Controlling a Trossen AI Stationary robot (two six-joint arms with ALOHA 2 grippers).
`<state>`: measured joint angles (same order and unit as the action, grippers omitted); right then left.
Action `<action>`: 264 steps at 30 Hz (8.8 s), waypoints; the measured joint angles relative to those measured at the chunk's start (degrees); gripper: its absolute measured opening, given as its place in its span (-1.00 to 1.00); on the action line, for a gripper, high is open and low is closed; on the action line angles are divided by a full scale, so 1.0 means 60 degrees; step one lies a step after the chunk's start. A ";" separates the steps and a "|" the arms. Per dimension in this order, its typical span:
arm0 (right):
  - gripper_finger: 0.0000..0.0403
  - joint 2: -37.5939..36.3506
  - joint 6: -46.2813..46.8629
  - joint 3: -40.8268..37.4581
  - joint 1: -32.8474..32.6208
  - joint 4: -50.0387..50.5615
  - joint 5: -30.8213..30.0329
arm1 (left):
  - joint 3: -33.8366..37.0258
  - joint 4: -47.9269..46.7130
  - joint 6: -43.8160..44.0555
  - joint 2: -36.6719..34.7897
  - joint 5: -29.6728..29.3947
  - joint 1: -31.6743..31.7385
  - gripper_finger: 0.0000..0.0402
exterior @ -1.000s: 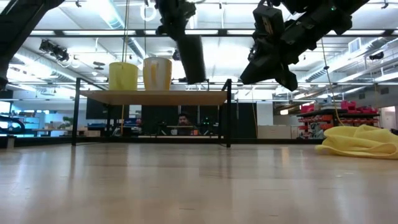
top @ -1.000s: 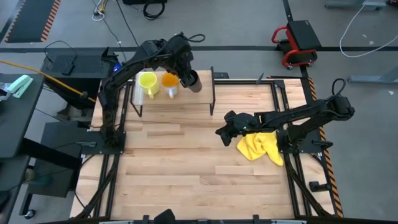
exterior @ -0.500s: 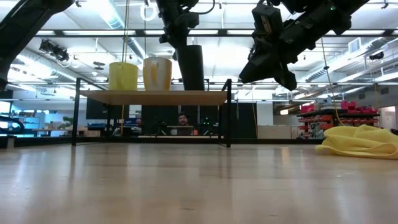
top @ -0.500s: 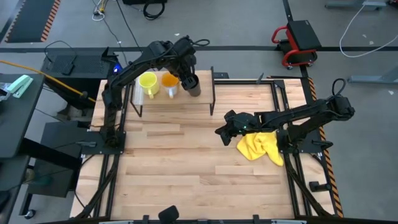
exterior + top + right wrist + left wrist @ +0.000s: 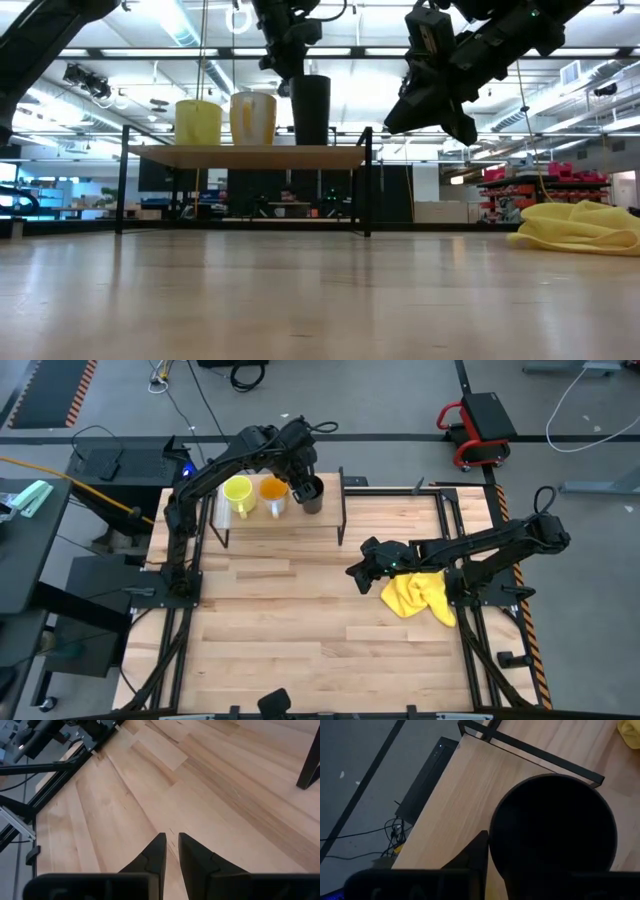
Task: Stack small to large cups/mugs on shelf
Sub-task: Put the black cup on the shelf, then return to Home Position
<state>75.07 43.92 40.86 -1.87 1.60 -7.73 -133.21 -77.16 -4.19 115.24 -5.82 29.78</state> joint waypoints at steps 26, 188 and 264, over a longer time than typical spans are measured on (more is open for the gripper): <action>-0.71 0.0000 -0.0011 0.0000 -0.0004 0.0008 0.0000 | -0.0225 0.0495 -0.0002 -0.0617 -0.1543 -0.0136 -0.58; -0.71 -1.2386 -0.4154 -0.6736 -0.1147 -0.4104 -0.0285 | 2.2116 1.4983 0.4752 -1.9147 0.0604 -0.3395 -0.57; -0.71 -1.2366 -0.6747 -0.6736 -0.1147 -0.1052 -0.3490 | 2.2123 1.3455 0.2827 -1.8959 0.0625 -0.3395 -0.59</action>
<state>0.87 3.44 0.45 -8.75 -4.71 -28.67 -0.47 3.57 12.77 1.49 -2.08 9.41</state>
